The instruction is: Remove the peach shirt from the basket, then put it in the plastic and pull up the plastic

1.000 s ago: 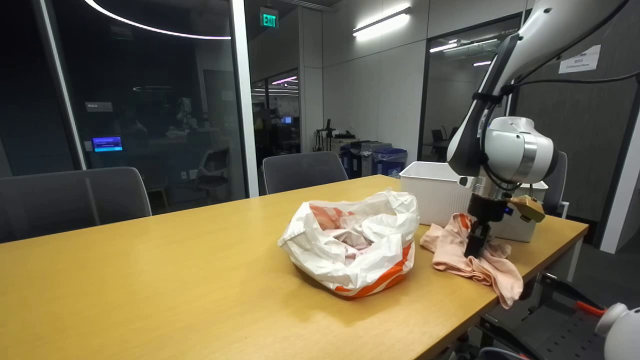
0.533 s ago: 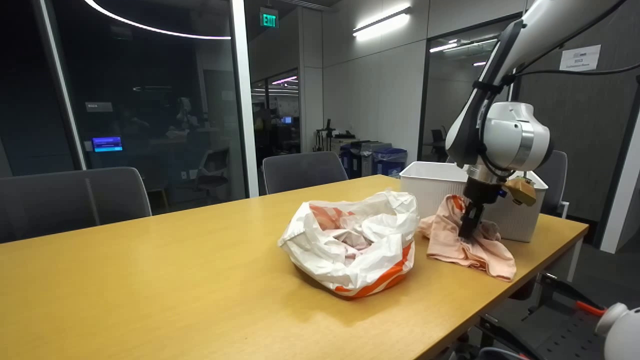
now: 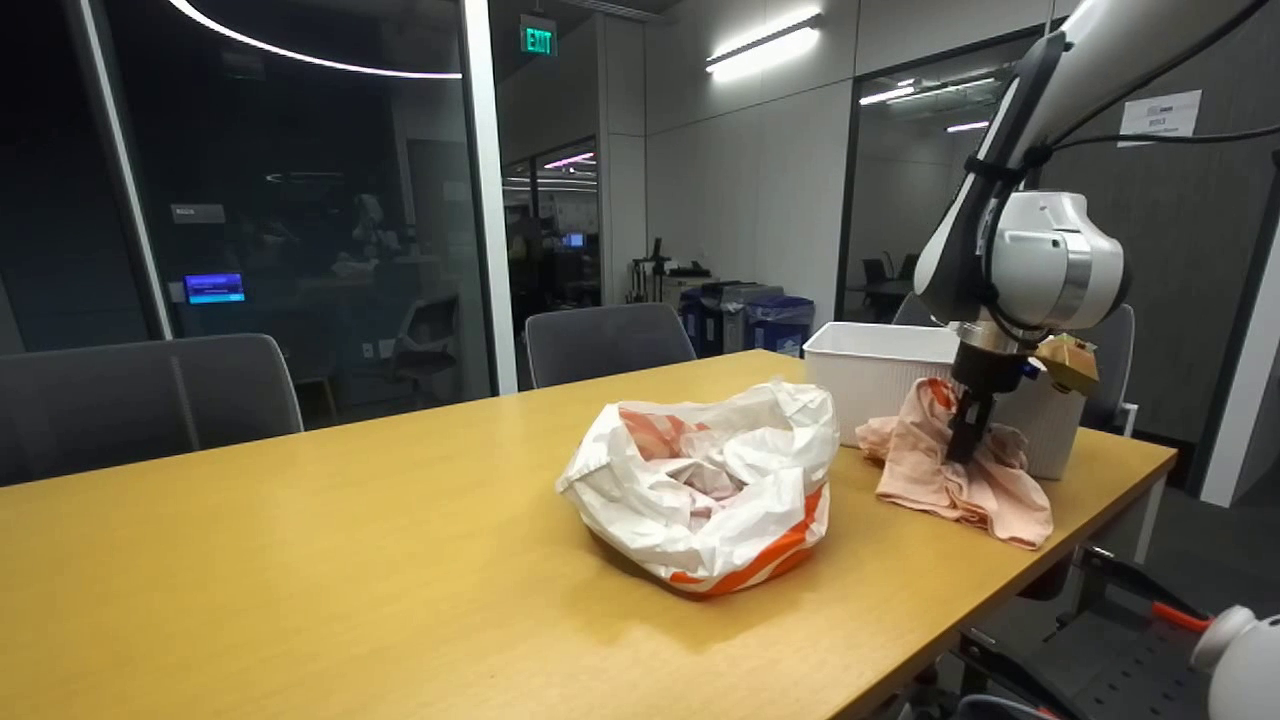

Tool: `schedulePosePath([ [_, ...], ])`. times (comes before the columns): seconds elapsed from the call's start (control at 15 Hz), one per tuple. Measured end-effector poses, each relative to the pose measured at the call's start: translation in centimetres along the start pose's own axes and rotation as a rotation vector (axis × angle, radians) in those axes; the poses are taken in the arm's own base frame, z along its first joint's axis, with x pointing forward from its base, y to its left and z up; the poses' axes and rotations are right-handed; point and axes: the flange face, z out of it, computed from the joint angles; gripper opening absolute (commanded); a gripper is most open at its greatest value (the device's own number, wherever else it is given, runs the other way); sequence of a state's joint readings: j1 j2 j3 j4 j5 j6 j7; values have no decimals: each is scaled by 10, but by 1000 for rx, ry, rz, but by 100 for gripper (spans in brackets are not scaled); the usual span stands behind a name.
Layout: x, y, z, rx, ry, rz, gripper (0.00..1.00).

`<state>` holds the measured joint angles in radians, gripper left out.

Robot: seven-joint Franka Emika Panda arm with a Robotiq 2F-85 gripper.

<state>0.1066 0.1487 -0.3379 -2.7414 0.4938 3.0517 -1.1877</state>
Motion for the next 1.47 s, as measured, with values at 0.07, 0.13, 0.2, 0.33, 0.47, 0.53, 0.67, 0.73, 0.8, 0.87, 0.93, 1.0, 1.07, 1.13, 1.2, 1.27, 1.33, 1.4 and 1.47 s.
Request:
schedulePosePath([
  [0.07,-5,3,0,29,-19,1,0],
  [0.13,-9,4,-1,65,-34,-3,0],
  [0.2,-11,5,-5,101,-41,-6,0],
  [0.33,-9,8,-23,148,-15,-12,0],
  [0.47,-3,12,-48,170,38,-19,0],
  [0.53,1,13,-62,175,64,-21,0],
  [0.67,8,16,-94,172,118,-36,0],
  [0.73,11,16,-111,165,146,-46,0],
  [0.8,14,16,-129,155,174,-57,0],
  [0.87,17,15,-147,145,200,-72,0],
  [0.93,20,12,-166,136,226,-88,0],
  [1.0,22,8,-184,129,252,-108,0],
  [1.07,24,3,-204,123,279,-131,0],
  [1.13,25,-4,-222,120,306,-156,0],
  [1.2,27,-13,-241,118,330,-185,0],
  [1.27,29,-24,-260,119,350,-214,0],
  [1.33,33,-40,-277,121,363,-245,0],
  [1.4,38,-57,-292,120,374,-276,0],
  [1.47,45,-75,-303,119,379,-306,0],
])
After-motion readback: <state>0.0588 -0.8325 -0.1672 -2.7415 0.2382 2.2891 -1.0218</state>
